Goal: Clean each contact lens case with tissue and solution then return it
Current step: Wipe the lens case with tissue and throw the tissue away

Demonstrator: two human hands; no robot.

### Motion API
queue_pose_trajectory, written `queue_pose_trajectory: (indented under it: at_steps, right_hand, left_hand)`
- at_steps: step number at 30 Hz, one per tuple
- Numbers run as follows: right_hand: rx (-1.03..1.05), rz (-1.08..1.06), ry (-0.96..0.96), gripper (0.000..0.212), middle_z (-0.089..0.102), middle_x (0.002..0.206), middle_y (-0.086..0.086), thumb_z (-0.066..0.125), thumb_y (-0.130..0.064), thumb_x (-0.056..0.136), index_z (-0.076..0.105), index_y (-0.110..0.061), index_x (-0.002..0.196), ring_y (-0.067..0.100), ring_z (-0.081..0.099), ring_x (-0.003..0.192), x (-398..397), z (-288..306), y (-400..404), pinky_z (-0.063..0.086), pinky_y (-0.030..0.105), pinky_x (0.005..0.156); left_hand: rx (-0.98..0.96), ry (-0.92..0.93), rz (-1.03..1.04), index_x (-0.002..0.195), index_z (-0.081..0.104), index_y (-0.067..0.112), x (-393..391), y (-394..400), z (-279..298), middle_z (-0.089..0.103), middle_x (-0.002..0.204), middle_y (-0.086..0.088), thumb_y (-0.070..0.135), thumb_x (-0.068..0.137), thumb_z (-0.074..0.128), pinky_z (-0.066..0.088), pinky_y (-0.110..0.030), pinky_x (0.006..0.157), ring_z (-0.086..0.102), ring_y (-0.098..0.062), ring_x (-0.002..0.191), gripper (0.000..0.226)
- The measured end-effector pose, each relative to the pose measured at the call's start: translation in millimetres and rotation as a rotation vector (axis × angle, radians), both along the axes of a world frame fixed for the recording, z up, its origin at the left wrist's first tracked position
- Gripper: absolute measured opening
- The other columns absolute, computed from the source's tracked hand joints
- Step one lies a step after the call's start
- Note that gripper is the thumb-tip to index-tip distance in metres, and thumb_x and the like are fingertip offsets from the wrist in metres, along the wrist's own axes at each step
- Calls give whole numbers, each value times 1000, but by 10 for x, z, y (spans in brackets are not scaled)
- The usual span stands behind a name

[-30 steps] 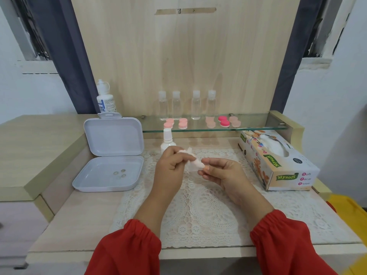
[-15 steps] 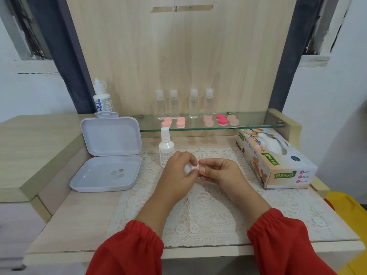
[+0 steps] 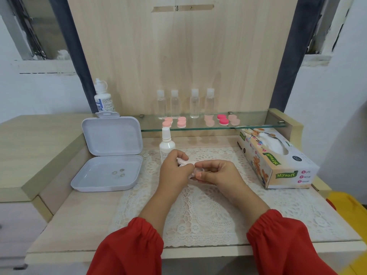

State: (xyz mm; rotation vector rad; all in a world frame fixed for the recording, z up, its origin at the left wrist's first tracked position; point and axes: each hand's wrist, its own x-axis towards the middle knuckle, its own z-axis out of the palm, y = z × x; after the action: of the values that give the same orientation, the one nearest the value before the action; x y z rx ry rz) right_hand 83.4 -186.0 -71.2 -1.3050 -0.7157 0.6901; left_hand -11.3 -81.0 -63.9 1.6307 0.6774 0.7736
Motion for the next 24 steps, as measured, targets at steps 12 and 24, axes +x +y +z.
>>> queue_pose_trajectory:
  at_steps: [12,24]
  right_hand:
    - [117,-218,-26,27,74,86,4,72,4,78,71,-7,102,8,69,71,60,49,-16,52,15,65]
    - [109,-211,-36,28,75,91,5,75,1,77,71,-12,101,14,72,81,59,22,10,54,18,72]
  left_hand:
    - [-255,-143,-7,118,63,10,-2,47,-22,70,105,-11,0,94,53,55,-34,85,66,-21,94,28]
    - [-355,-281,-53,111,59,10,-23,54,-1,72,95,-17,-6,88,59,56,-31,76,71,-26,86,27]
